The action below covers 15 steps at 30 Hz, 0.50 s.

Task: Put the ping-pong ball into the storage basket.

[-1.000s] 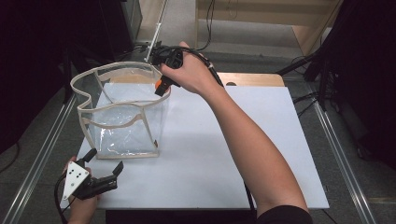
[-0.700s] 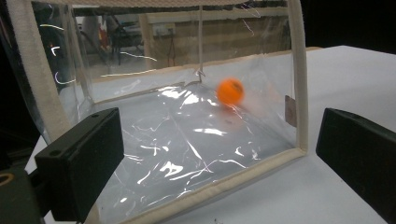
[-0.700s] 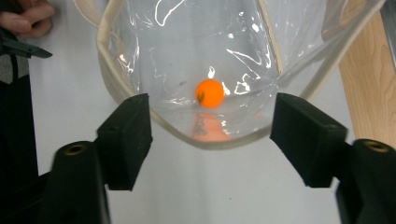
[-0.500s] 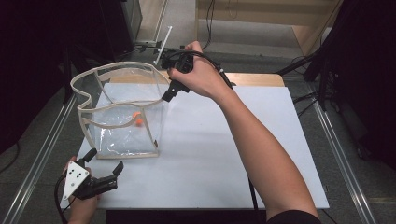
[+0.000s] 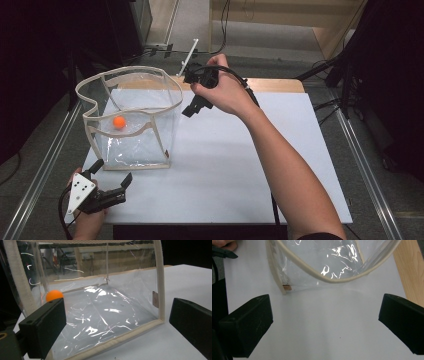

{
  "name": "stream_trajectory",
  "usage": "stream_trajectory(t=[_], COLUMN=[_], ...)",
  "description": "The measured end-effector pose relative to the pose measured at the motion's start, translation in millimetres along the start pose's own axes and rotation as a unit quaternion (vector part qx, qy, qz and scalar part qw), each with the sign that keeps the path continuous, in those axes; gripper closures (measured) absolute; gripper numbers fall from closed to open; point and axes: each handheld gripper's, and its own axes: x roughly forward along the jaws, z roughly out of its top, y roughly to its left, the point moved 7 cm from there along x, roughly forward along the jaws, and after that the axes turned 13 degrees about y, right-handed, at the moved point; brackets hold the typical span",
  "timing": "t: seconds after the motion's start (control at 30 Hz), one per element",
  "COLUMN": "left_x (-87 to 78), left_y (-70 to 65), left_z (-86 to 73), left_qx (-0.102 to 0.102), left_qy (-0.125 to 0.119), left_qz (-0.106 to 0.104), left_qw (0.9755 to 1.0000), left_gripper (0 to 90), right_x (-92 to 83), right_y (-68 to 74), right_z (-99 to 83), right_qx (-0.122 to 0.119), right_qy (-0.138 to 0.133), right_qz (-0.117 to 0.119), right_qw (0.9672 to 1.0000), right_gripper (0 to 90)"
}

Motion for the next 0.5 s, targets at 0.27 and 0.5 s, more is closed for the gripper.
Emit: stream_trajectory(t=[0.27, 0.5], left_x=[0.4, 0.5], left_y=[0.0, -0.2], left_z=[0.1, 0.0], left_qx=[0.000, 0.000], left_qy=[0.000, 0.000], left_qz=[0.000, 0.000], left_qw=[1.0000, 1.0000], left_gripper=[1.4, 1.4], right_x=[13.8, 21.8], right_y=[4.8, 7.0], right_z=[-18.7, -33.6], right_qx=[0.001, 0.005], right_qy=[-0.004, -0.005], right_qz=[0.012, 0.015], right_qw=[0.9999, 0.9999], right_gripper=[0.0, 0.0])
